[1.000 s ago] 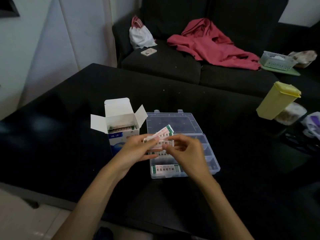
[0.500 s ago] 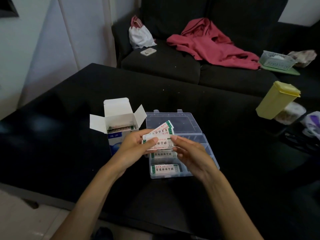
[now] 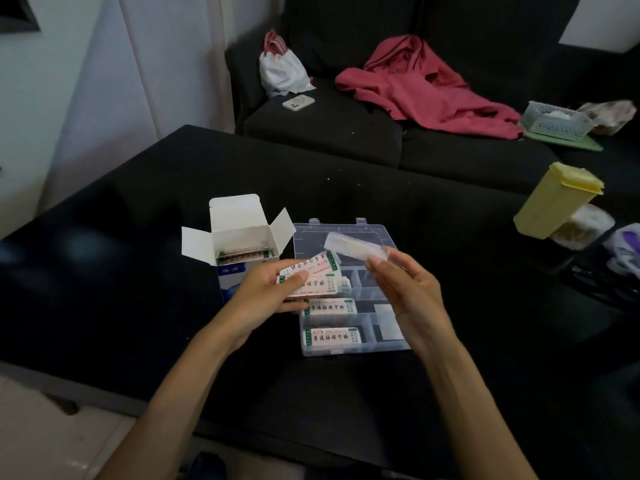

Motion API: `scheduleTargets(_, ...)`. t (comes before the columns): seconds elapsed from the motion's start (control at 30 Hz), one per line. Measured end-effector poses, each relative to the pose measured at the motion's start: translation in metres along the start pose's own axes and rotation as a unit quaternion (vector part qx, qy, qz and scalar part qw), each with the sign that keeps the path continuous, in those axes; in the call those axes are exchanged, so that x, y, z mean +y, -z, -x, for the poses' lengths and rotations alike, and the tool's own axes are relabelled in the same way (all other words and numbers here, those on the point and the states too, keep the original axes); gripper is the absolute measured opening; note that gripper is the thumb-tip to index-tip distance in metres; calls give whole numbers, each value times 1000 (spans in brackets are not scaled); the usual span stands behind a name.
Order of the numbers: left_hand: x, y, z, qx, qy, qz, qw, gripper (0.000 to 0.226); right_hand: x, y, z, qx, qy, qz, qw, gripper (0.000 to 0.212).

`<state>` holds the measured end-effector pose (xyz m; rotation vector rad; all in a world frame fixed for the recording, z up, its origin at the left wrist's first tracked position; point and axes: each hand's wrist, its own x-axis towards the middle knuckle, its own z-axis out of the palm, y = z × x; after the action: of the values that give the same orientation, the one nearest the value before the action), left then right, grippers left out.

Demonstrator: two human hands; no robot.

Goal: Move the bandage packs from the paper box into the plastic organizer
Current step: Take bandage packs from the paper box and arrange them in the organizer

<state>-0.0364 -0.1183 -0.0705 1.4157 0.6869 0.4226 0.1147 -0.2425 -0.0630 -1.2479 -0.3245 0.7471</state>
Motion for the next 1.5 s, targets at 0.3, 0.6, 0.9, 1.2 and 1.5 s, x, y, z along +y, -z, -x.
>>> scheduleTargets(0.3, 4, 4, 3, -29, 72, 55, 995, 25, 8, 7, 3, -226, 123, 346, 902, 22)
scheduleTargets(0.6, 6, 6, 4, -59, 115, 2, 992, 25, 14, 11, 1, -214, 125, 382, 890, 26)
scheduleTargets(0.9, -2, -6, -3, -80, 29, -165, 983, 18, 17, -2, 1, -228, 25, 252, 940, 43)
scheduleTargets(1.2, -13, -7, -4, -108, -37, -201, 973, 10, 18, 9, 2, -164, 93, 377, 907, 28)
scheduleTargets(1.5, -24, 2, -2, -57, -35, -404, 912, 21, 19, 18, 3, -193, 53, 498, 844, 19)
